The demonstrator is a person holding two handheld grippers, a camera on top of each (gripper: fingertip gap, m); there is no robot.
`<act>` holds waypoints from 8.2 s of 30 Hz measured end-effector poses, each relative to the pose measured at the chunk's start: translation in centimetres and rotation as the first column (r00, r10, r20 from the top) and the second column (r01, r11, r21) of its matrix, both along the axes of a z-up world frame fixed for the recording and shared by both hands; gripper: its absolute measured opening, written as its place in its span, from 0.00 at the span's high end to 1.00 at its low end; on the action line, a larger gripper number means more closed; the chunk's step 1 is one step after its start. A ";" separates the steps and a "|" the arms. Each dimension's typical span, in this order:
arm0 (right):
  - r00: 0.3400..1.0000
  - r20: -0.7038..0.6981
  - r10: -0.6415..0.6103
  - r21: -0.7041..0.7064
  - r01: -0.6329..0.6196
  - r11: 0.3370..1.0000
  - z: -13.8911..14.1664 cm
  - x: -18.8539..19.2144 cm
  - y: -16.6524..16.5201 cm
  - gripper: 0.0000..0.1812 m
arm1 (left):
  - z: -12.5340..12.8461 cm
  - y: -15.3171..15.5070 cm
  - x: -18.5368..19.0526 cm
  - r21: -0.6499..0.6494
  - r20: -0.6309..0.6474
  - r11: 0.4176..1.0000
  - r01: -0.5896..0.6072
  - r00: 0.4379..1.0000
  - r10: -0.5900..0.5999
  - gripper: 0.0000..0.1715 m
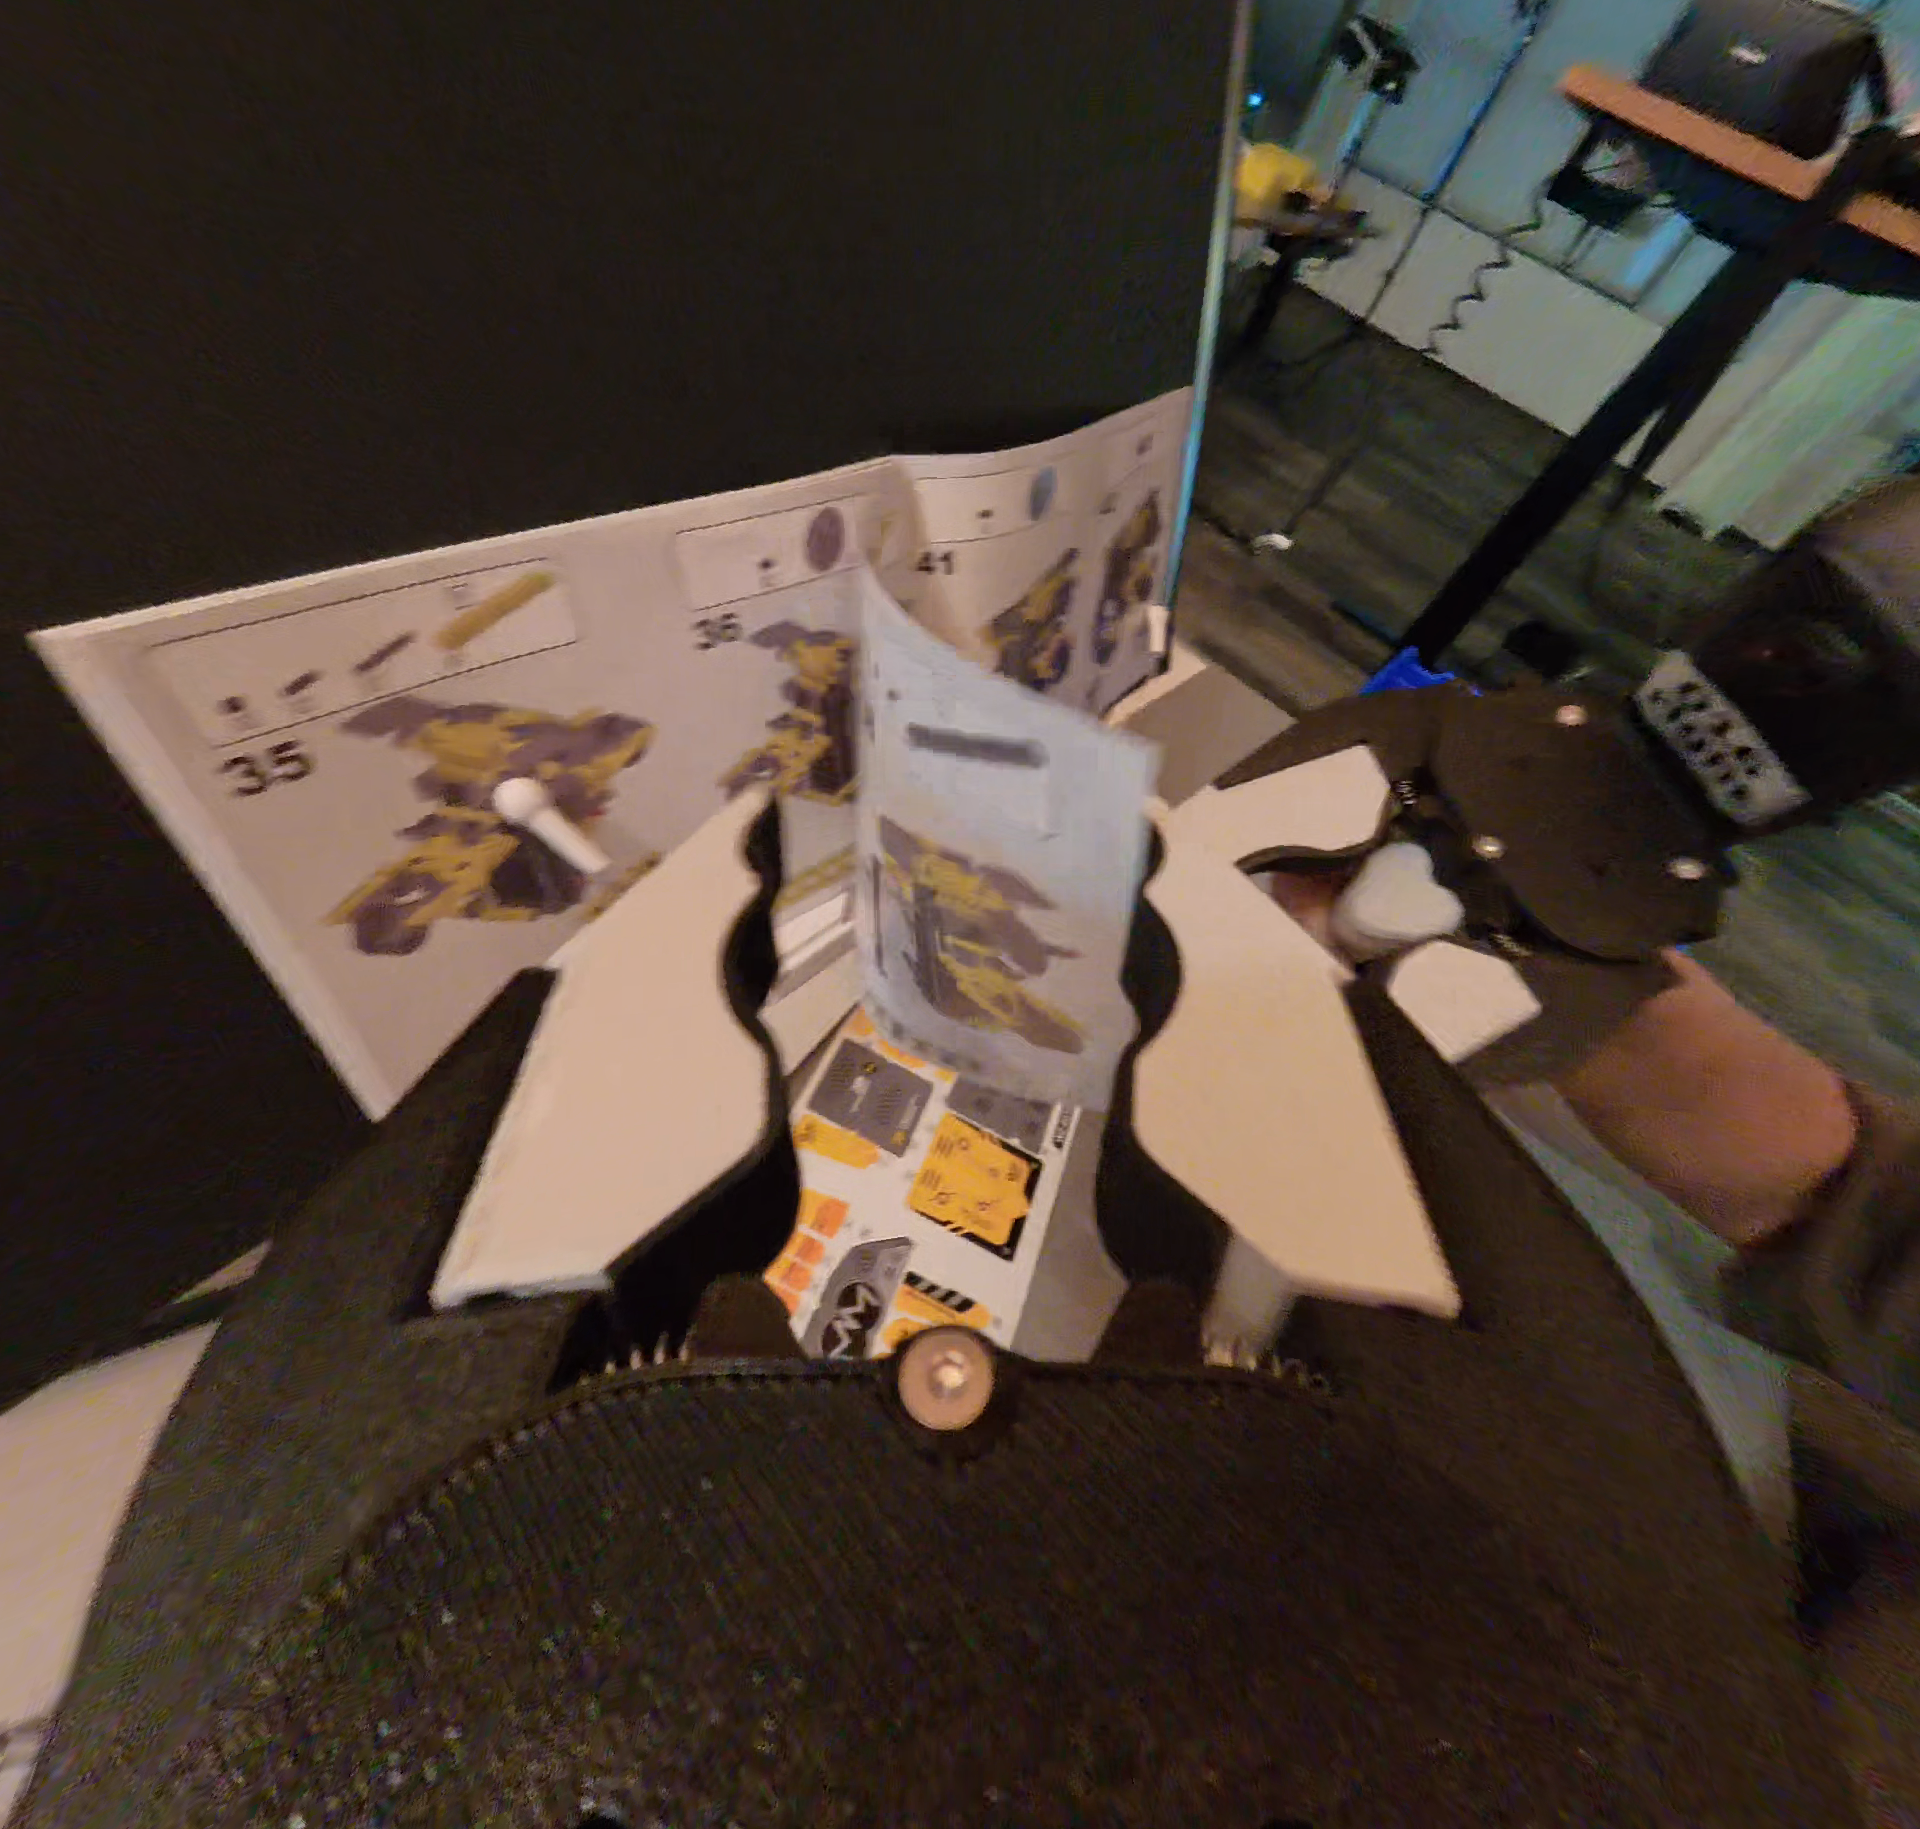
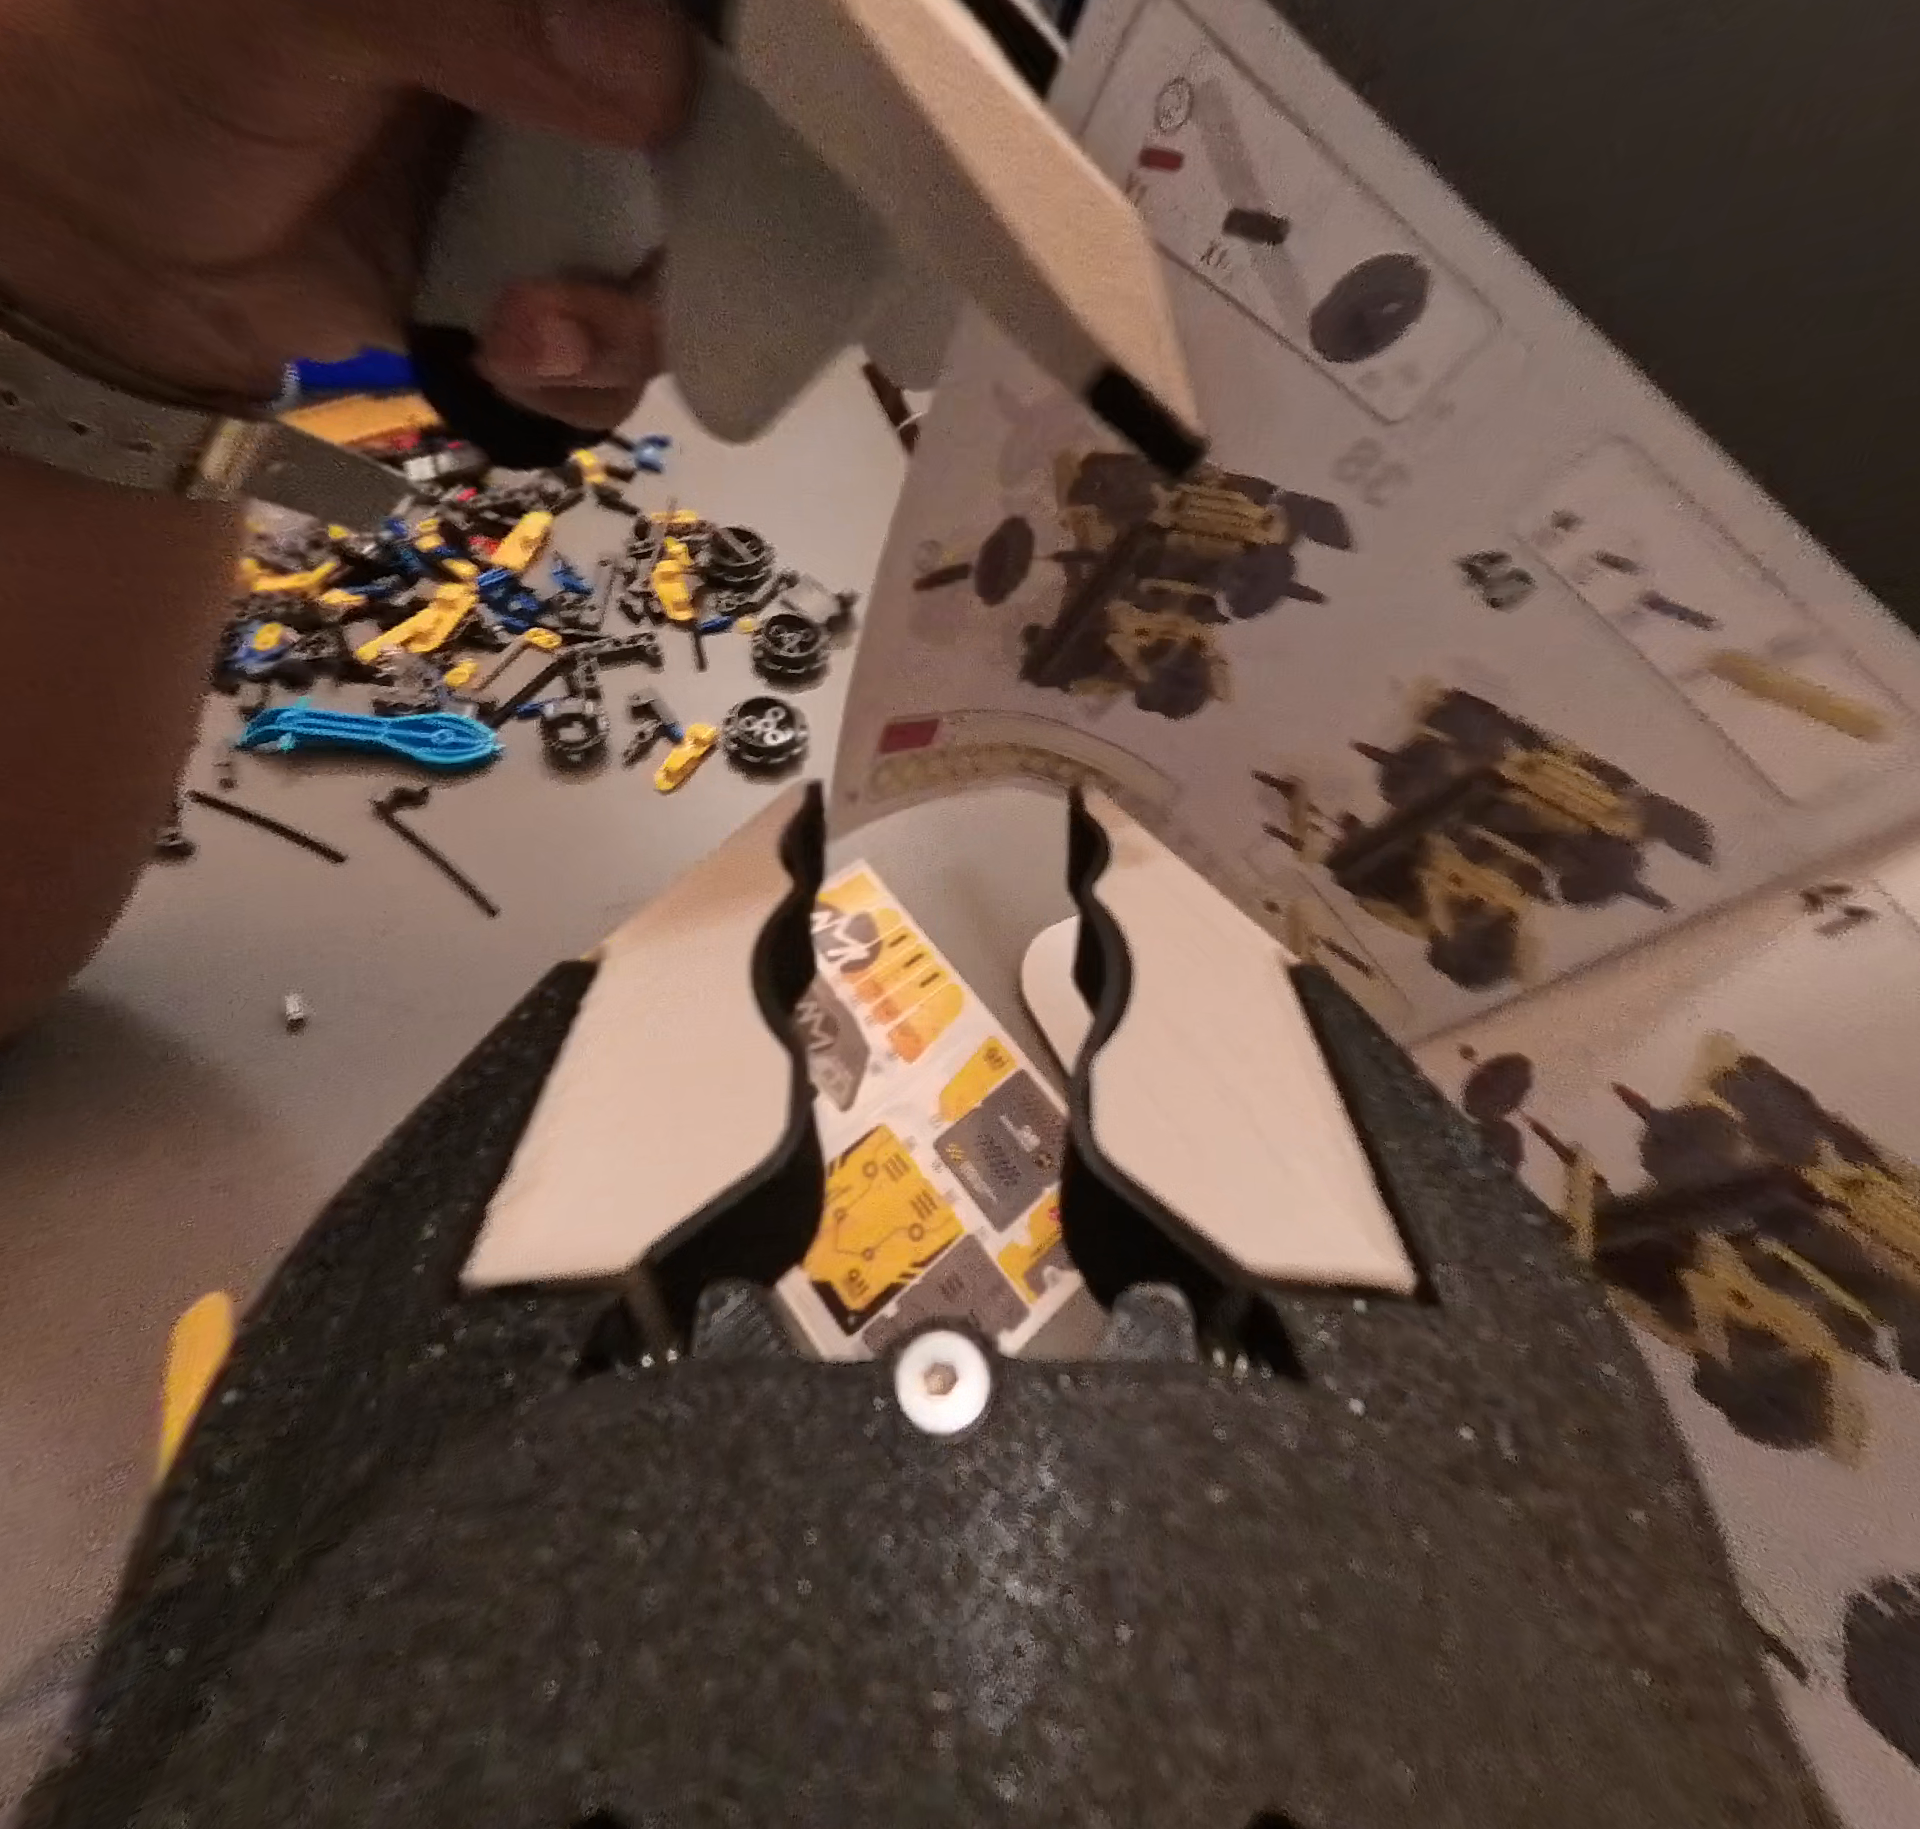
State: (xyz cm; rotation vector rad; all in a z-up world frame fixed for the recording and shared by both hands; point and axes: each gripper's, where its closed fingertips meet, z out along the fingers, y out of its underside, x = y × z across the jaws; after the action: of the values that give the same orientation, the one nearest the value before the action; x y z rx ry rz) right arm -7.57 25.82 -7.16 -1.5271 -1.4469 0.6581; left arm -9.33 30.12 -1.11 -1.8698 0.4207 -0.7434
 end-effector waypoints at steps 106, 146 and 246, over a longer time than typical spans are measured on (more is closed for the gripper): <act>0.889 0.364 -0.276 0.636 -0.021 0.771 -2.1 -0.6 10.2 1.00 | -8.4 4.4 -5.7 -0.290 0.100 0.957 -0.002 0.994 0.033 0.92; 0.924 0.159 -0.349 0.582 0.198 0.789 0.8 -3.3 11.3 1.00 | -7.0 4.4 -5.7 -0.216 0.119 0.976 -0.019 0.992 0.046 0.97; 0.975 -0.133 0.179 -0.152 -0.198 0.968 -13.5 8.5 -21.9 0.85 | -19.8 -20.0 7.9 0.009 -0.214 0.934 0.356 0.914 -0.346 0.72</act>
State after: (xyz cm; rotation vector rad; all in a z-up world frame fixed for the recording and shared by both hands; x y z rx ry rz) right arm 0.93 3.87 -20.64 -1.4583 -1.4890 0.9883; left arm -1.46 10.09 -20.87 -1.8551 0.9217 -0.7660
